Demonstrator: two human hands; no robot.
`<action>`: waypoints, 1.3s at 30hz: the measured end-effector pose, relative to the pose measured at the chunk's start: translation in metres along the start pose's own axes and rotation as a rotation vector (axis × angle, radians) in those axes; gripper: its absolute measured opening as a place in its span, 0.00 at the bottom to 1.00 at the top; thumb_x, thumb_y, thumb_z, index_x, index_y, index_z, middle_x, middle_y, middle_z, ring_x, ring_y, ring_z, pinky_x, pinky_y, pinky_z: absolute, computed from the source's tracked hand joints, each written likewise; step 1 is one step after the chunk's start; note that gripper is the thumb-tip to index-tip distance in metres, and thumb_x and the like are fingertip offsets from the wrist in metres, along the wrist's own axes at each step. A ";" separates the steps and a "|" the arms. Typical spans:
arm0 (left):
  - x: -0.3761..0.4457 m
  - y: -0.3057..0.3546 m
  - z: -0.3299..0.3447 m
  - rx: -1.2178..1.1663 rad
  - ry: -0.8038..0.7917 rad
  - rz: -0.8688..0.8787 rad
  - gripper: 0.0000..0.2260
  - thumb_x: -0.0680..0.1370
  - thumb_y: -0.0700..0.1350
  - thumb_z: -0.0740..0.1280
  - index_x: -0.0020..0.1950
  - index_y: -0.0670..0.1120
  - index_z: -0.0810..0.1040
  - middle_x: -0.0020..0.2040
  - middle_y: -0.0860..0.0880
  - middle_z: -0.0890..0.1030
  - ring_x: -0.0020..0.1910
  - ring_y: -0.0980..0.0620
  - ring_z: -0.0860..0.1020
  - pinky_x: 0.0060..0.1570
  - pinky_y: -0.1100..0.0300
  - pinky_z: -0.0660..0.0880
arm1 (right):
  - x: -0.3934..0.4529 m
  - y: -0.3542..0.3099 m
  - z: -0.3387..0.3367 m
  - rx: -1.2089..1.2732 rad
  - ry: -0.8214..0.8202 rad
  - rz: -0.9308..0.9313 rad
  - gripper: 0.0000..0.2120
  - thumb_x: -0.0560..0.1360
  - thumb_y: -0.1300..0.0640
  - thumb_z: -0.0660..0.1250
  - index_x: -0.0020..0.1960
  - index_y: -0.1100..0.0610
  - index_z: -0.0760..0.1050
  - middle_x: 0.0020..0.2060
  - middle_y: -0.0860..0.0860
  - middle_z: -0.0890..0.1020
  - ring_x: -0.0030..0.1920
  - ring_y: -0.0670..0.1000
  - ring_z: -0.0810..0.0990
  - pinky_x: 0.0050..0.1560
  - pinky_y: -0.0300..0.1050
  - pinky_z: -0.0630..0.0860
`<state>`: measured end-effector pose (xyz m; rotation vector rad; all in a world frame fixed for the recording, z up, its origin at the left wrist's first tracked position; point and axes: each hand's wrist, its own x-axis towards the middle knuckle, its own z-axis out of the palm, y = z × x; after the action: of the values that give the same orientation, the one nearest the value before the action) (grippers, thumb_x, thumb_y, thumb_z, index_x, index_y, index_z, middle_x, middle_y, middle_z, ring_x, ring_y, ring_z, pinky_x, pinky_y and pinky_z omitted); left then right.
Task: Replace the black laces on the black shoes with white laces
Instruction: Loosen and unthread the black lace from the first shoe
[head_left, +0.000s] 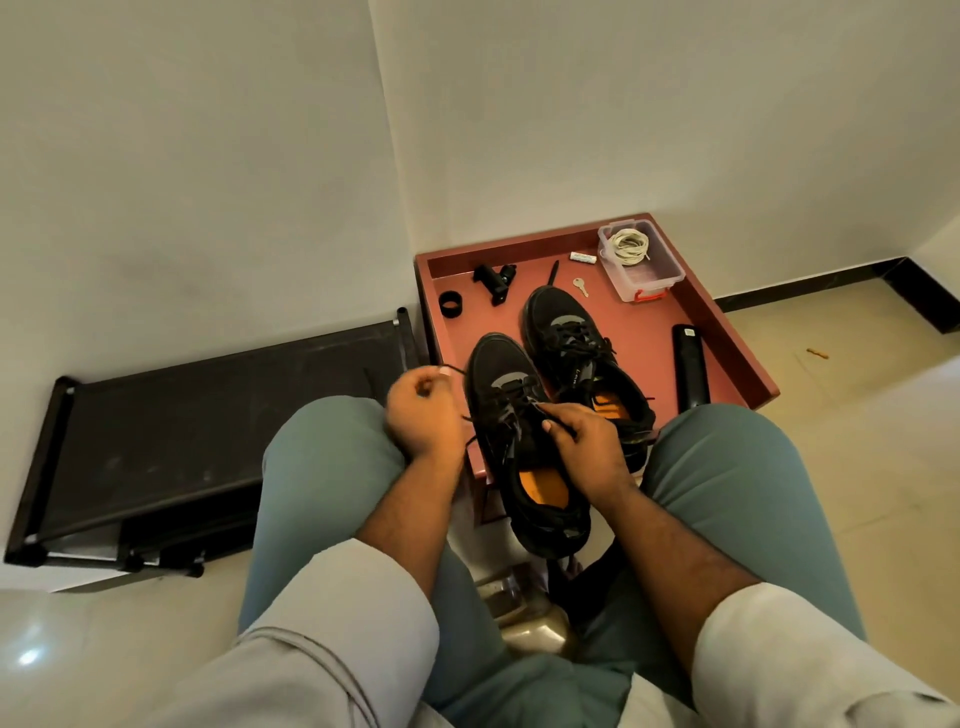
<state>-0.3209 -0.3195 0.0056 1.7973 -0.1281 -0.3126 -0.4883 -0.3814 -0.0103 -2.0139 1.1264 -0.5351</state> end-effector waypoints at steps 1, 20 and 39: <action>0.010 0.001 -0.002 -0.185 0.076 -0.156 0.04 0.75 0.39 0.70 0.44 0.47 0.81 0.36 0.46 0.79 0.30 0.52 0.78 0.32 0.50 0.78 | 0.000 0.001 0.000 -0.014 -0.002 0.001 0.14 0.77 0.63 0.66 0.62 0.59 0.79 0.56 0.52 0.81 0.58 0.48 0.78 0.61 0.32 0.68; -0.031 0.000 0.005 0.892 -0.730 0.613 0.11 0.82 0.46 0.60 0.55 0.45 0.80 0.54 0.48 0.75 0.50 0.48 0.77 0.51 0.51 0.77 | -0.005 0.002 0.003 -0.110 -0.045 -0.125 0.14 0.77 0.61 0.67 0.62 0.56 0.79 0.56 0.51 0.82 0.58 0.51 0.77 0.63 0.47 0.73; 0.046 0.018 -0.029 -0.366 0.330 0.031 0.08 0.78 0.35 0.62 0.43 0.46 0.75 0.53 0.33 0.76 0.24 0.56 0.77 0.21 0.63 0.74 | -0.006 -0.006 0.004 -0.005 -0.033 -0.042 0.14 0.78 0.61 0.66 0.62 0.59 0.79 0.56 0.51 0.80 0.59 0.47 0.76 0.65 0.40 0.70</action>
<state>-0.2678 -0.3089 0.0231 1.4583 0.1277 -0.0103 -0.4859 -0.3730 -0.0079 -2.0468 1.0685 -0.5187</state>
